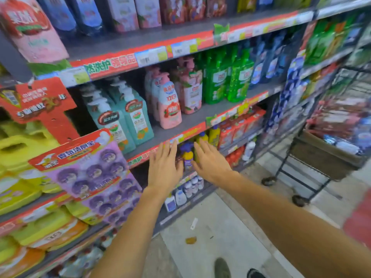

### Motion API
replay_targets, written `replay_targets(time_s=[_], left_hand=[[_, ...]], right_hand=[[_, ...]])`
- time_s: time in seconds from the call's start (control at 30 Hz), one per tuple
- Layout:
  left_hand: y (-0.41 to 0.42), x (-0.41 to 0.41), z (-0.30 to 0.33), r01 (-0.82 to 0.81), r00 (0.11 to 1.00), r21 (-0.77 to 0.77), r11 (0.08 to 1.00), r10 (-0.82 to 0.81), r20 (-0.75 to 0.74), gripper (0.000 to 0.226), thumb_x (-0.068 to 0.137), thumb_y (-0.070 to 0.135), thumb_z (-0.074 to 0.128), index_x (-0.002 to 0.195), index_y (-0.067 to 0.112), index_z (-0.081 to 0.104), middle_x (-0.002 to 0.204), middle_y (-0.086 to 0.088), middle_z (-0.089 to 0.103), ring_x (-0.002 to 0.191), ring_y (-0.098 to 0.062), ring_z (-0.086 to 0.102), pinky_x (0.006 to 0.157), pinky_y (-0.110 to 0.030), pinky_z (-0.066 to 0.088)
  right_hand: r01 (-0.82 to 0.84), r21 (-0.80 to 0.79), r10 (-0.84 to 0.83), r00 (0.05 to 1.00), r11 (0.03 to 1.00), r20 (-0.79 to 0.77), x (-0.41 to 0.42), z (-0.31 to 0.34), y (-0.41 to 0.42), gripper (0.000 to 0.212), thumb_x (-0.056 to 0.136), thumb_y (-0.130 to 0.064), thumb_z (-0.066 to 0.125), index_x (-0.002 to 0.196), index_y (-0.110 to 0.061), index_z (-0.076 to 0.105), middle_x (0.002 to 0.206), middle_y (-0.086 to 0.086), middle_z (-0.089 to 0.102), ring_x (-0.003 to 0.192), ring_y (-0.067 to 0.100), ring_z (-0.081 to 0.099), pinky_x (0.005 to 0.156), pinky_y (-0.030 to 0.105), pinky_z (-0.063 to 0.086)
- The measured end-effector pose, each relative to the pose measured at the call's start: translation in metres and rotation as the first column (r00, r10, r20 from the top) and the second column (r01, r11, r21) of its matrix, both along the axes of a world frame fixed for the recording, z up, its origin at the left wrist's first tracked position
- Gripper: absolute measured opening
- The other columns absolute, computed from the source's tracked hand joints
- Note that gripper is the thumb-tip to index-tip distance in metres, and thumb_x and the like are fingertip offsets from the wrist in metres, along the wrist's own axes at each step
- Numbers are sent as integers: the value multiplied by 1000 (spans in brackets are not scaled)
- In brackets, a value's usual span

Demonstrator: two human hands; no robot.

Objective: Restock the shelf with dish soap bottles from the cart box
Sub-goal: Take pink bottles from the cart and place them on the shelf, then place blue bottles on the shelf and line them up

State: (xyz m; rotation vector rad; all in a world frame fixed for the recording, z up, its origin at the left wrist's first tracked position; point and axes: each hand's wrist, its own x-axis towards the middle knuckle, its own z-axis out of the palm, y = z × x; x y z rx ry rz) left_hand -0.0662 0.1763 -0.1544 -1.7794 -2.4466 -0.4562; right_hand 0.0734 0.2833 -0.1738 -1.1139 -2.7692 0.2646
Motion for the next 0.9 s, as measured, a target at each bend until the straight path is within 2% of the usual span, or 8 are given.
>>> replay_targets(time_s=[0.17,0.43,0.57,0.7,0.9], left_hand=[[27,76,-23,101,995,-146,984,-101,6,70,98,46,43,157,19,17,164,-7,11,151,-24,11,118,-48,20],[99,203,-29,346,933,-193,918,-359,-37,68,97,45,46,155,17,23,162,-9,20,150,-26,16,117,-46,21],[155,285,-27,465,878,-249,850,-479,7,65,101,45,41,156,16,20,163,-7,18,150,-25,14,119,-44,21],[210,376,-29,529,839,-260,808,-544,18,64,101,45,41,155,17,21,162,-6,21,149,-24,19,117,-44,26],[288,506,-39,606,768,-291,741,-640,-29,65,102,44,39,156,15,18,162,-8,20,149,-26,17,118,-45,23]], right_hand=[[148,-36,-145,986,988,83,91,-31,3,68,104,-40,40,157,-4,18,164,18,16,153,32,13,123,44,17],[393,-58,-384,915,918,122,235,-37,40,72,104,-46,40,158,-7,14,164,15,17,152,32,14,123,44,17],[491,-65,-485,870,869,87,323,-30,73,67,103,-44,43,153,-5,24,156,15,29,147,34,25,119,42,25],[599,-74,-592,800,797,104,419,-27,109,71,105,-45,40,158,-5,14,164,16,16,152,33,14,123,42,16],[694,-58,-687,718,717,112,544,-27,159,73,104,-45,41,157,-3,14,163,17,20,150,33,19,121,41,18]])
